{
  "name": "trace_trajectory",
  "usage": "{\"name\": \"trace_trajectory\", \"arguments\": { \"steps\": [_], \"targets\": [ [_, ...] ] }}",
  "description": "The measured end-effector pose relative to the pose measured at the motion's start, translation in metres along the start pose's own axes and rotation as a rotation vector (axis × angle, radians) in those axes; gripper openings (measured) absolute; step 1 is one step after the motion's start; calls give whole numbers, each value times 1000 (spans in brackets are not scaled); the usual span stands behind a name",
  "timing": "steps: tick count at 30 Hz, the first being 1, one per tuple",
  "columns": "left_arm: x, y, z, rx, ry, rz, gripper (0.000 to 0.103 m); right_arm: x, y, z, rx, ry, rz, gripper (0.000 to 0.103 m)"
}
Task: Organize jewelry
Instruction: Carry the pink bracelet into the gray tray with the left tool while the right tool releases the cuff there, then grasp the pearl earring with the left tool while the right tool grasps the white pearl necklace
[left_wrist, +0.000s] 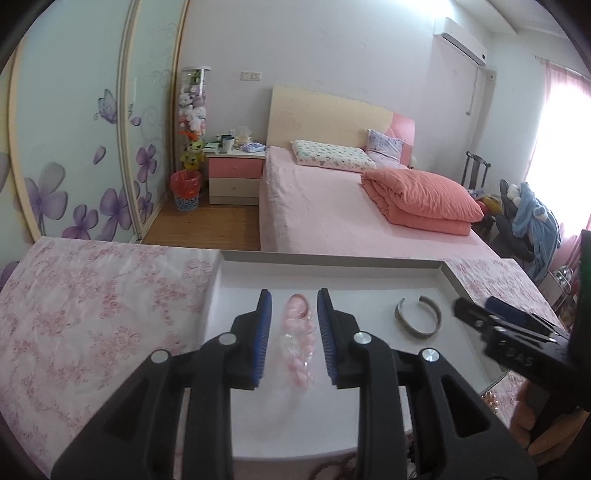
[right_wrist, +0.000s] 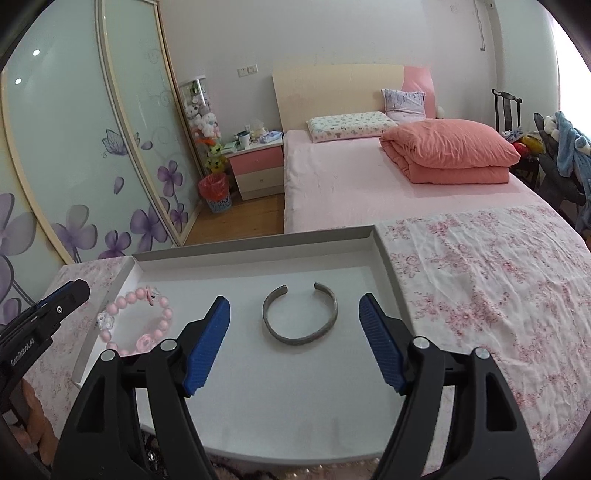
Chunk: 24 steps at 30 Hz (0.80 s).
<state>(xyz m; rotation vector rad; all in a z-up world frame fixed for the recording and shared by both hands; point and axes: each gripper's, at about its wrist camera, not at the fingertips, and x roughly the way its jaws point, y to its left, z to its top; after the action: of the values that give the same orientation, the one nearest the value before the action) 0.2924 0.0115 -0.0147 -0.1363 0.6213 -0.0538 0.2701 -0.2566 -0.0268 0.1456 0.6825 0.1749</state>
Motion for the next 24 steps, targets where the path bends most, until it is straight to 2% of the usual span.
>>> {"name": "trace_trajectory", "arguments": {
  "steps": [6, 13, 16, 18, 24],
  "targets": [
    [-34, 13, -8, -3, -30, 19, 33, -31, -14, -9, -11, -34, -11, 72],
    [-76, 27, -36, -9, -26, 33, 42, -56, -30, -39, -53, -6, -45, 71],
    [-91, 34, -53, -10, -14, 37, 49, -58, -41, -57, -50, 35, -77, 65],
    [-99, 39, -64, -21, 1, 37, 54, -51, -47, -67, -46, 82, -92, 56],
    [-99, 45, -88, -11, 72, 46, 56, -27, -48, -82, -50, 189, -130, 45]
  ]
}}
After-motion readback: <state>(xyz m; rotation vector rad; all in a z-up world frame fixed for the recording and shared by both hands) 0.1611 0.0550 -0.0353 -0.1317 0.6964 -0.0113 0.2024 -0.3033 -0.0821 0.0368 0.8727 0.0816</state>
